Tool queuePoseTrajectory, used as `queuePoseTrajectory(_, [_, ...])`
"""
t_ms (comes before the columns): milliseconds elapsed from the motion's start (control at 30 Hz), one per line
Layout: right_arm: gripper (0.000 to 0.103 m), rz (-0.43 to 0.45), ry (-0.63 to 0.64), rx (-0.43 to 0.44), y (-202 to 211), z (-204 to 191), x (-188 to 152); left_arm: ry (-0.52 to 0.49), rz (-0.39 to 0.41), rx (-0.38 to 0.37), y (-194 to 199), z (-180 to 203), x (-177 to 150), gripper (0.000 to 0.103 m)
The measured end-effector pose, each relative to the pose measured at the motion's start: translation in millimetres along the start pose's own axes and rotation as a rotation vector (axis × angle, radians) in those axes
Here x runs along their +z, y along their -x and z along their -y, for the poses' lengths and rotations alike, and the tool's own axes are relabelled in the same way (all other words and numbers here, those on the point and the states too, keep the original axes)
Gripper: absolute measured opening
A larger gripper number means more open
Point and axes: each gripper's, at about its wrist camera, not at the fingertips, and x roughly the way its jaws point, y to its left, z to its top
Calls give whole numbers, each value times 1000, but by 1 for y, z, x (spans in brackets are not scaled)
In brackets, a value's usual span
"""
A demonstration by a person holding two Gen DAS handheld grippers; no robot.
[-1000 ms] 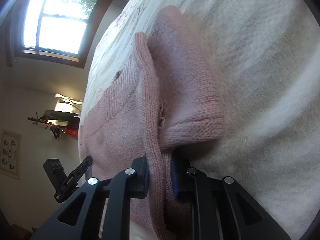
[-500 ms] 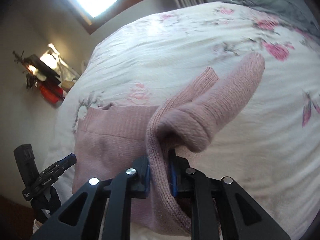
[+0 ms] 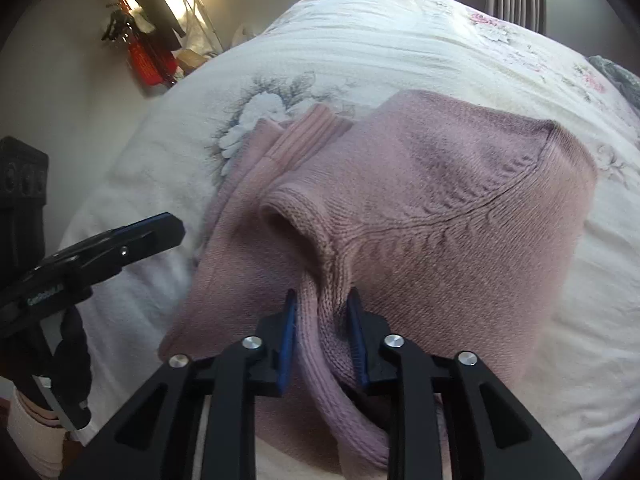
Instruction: Fold small clothes
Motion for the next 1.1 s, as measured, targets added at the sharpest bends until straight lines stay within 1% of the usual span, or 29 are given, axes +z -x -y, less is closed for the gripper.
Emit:
queuePoseTrajectory(33, [47, 10, -12, 48, 2, 0, -3, 5, -2, -7, -1, -1, 0, 40])
queuePoseTrajectory(67, [49, 25, -18, 72, 6, 0, -7, 10, -6, -17, -2, -1, 0, 40])
queuePoseTrajectory(167, [49, 62, -23, 98, 27, 2, -18, 26, -18, -61, -6, 1, 0, 40])
queuePoseTrajectory(300, [49, 141, -42, 181, 69, 7, -33, 34, -38, -122, -17, 13, 2, 41])
queuePoseTrajectory(333, [50, 161, -36, 182, 79, 7, -37, 31, -45, -132, -21, 19, 2, 41])
queuePoseTrajectory(400, [53, 188, -11, 131, 93, 7, -48, 24, -55, -144, -28, 28, 3, 41])
queuePoseTrajectory(433, [58, 184, 7, 85, 95, 7, -52, 23, -61, -148, -32, 31, 3, 41])
queuePoseTrajectory(467, [62, 175, 24, 32, 95, 7, -57, 25, -66, -151, -35, 33, 4, 41])
queuePoseTrajectory(500, [62, 163, 44, -10, 91, 7, -63, 29, -72, -153, -38, 35, 5, 41])
queuePoseTrajectory(533, [62, 144, 64, -26, 85, 6, -67, 33, -77, -158, -40, 37, 6, 41])
queuePoseTrajectory(633, [62, 95, 121, -7, 65, -5, -78, 35, -93, -153, -46, 39, 9, 43])
queuePoseTrajectory(667, [61, 89, 143, -13, 60, -9, -80, 37, -102, -156, -48, 40, 11, 45])
queuePoseTrajectory(733, [62, 81, 189, -47, 49, -20, -80, 38, -129, -164, -52, 41, 13, 47])
queuePoseTrajectory(800, [65, 63, 223, -70, 35, -29, -78, 32, -147, -152, -55, 41, 15, 49])
queuePoseTrajectory(833, [66, 57, 245, -96, 29, -33, -79, 29, -152, -147, -56, 41, 16, 50])
queuePoseTrajectory(900, [66, 50, 293, -198, 14, -40, -78, 33, -168, -148, -59, 38, 18, 53])
queuePoseTrajectory(933, [58, 48, 298, -227, 8, -39, -77, 40, -177, -149, -62, 37, 19, 53])
queuePoseTrajectory(967, [40, 47, 291, -232, 4, -37, -76, 48, -187, -151, -64, 35, 19, 54])
queuePoseTrajectory(1000, [33, 46, 274, -222, 2, -33, -74, 54, -199, -157, -68, 34, 19, 54])
queuePoseTrajectory(1033, [21, 59, 247, -199, 4, -27, -73, 61, -210, -163, -72, 34, 19, 54])
queuePoseTrajectory(1067, [15, 75, 222, -175, 9, -22, -72, 67, -220, -169, -76, 34, 19, 54])
queuePoseTrajectory(1100, [13, 95, 203, -147, 16, -17, -72, 73, -227, -177, -79, 34, 19, 55])
